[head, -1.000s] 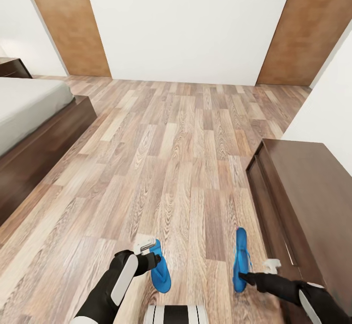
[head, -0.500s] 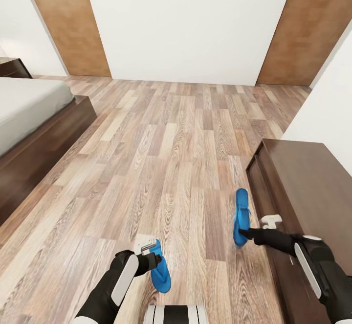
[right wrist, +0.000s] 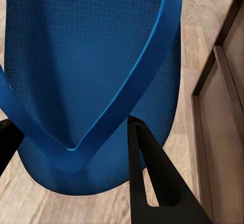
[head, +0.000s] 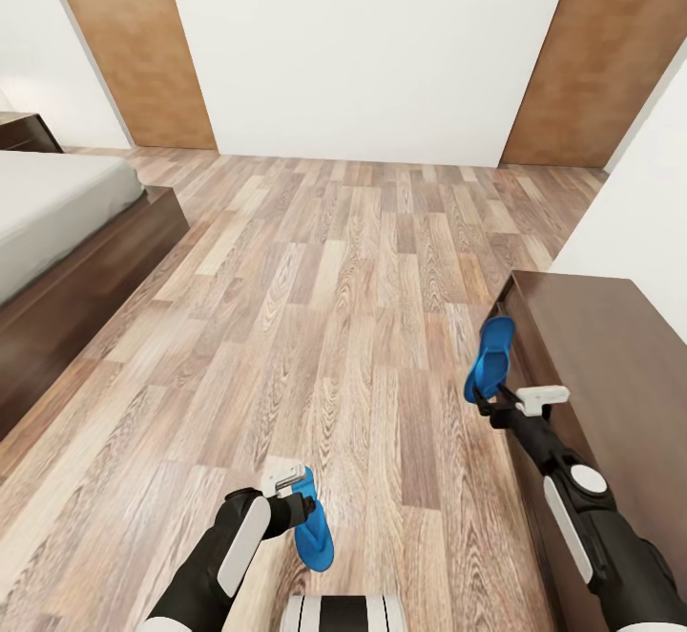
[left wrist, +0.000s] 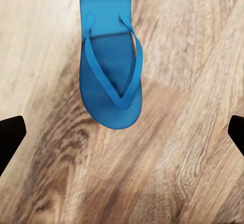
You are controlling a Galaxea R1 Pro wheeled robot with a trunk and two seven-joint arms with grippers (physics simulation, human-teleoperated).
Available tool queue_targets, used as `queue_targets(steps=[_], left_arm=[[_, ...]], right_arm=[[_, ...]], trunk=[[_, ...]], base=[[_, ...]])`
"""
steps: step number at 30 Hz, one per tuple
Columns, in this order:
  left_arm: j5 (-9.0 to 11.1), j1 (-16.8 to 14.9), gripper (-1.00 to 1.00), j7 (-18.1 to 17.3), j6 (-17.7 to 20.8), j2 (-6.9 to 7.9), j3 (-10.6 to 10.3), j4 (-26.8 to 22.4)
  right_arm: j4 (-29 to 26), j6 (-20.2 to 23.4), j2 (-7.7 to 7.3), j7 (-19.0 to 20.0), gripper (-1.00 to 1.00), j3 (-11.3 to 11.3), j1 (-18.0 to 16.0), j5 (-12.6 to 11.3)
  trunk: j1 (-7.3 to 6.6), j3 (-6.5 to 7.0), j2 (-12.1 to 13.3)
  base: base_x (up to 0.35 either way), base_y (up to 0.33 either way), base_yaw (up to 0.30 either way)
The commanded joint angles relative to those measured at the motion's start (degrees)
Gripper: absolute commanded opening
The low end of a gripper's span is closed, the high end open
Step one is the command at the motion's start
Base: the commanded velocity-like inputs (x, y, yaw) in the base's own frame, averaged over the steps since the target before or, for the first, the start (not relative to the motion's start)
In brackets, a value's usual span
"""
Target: In the bedroom, move the book from the bed onto either nightstand, and place the two sandals side by side next to the bed.
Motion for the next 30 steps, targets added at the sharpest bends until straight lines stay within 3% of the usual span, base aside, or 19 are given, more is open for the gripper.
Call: queue_targets(steps=[1, 8, 12, 13, 17, 21, 25, 30], left_arm=[[0.6, -0.03, 1.0, 0.54, 0.11, 0.01, -0.07, -0.07], [0.6, 0.0, 1.0, 0.53, 0.11, 0.01, -0.08, -0.07], [0.62, 0.0, 1.0, 0.53, 0.11, -0.03, -0.08, -0.07], [0.61, 0.0, 1.0, 0.53, 0.11, -0.04, -0.08, -0.07], [0.6, -0.02, 1.0, 0.53, 0.11, -0.07, -0.08, -0.07], [0.6, -0.03, 1.0, 0.53, 0.11, -0.02, -0.08, -0.07], [0.6, -0.04, 1.0, 0.53, 0.11, -0.02, -0.08, -0.07], [0.6, -0.02, 1.0, 0.53, 0.11, -0.01, -0.08, -0.07]], right_arm=[[-0.01, -0.09, 0.16, 0.33, -1.0, -0.07, -0.02, -0.33], [-0.03, -0.45, 0.54, 0.25, -1.0, 0.35, -0.05, -0.18], [-0.03, -0.62, 3.13, 0.16, -1.0, 2.66, -0.02, -0.16], [-0.06, -0.67, 4.37, 0.14, -1.0, 3.36, -0.02, -0.14], [-0.36, -0.95, 5.62, 0.13, -1.0, 4.01, 0.02, -0.14], [-0.53, -1.65, 5.85, 0.21, -1.0, 4.43, 0.01, -0.13], [-0.7, -4.68, 5.9, 0.23, -1.0, 4.84, 0.03, -0.11], [-0.76, -8.63, 5.84, 0.23, -1.0, 4.89, 0.03, -0.07]], trunk=[[-0.01, -0.04, -0.02], [0.17, -1.59, -0.11], [0.25, -2.26, -0.15], [0.25, -2.26, -0.15], [0.25, -2.26, -0.15], [0.3, -2.7, -0.18], [0.4, -3.59, -0.23], [0.4, -3.59, -0.23]], base=[[0.0, 0.0, 0.0], [0.0, 0.0, 0.0], [0.0, 0.0, 0.0], [0.0, 0.0, 0.0], [0.0, 0.0, 0.0], [0.0, 0.0, 0.0], [0.0, 0.0, 0.0], [0.0, 0.0, 0.0]])
